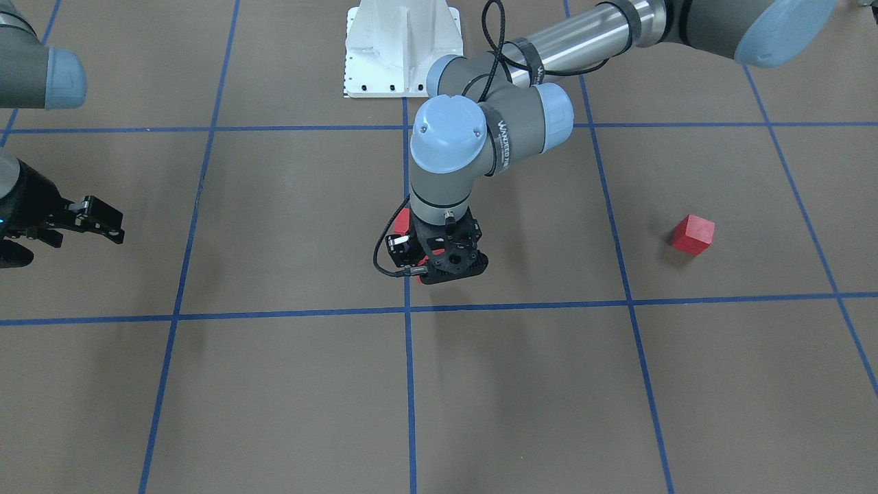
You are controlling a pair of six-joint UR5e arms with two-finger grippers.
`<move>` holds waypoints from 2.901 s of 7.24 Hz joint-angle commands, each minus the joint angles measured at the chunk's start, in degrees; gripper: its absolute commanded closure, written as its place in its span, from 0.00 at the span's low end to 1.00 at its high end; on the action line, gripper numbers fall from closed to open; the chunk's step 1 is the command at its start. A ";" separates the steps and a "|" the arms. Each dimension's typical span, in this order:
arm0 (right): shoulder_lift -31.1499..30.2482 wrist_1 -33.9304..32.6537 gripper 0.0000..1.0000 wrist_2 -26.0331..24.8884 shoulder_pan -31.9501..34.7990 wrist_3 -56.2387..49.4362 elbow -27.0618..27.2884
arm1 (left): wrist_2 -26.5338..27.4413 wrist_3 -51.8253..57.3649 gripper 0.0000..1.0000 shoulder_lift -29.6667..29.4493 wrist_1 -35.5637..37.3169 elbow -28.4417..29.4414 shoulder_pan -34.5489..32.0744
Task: Form red blocks into L shape at center
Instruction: 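Carry the red cube with the left gripper to the placed cube, then set the red cube against the placed cube, farther from the robot, and release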
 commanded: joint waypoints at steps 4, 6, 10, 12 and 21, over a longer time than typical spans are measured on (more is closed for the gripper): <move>0.01 1.17 0.00 0.00 0.00 -0.02 0.32 | 0.06 3.65 1.00 -7.95 -3.52 12.12 1.41; -0.17 1.17 0.00 0.08 0.09 0.41 0.58 | 0.15 6.83 1.00 -7.07 -3.16 11.77 2.55; -0.70 1.17 0.00 0.09 0.09 0.59 0.93 | -0.02 6.31 1.00 -4.61 -3.08 9.57 3.08; -0.78 1.17 0.00 0.09 0.09 0.59 1.02 | -0.11 6.22 1.00 -3.82 -3.16 9.57 3.70; -1.49 1.17 0.00 0.09 0.00 0.68 2.25 | -0.20 5.87 1.00 -0.21 -2.90 4.91 4.84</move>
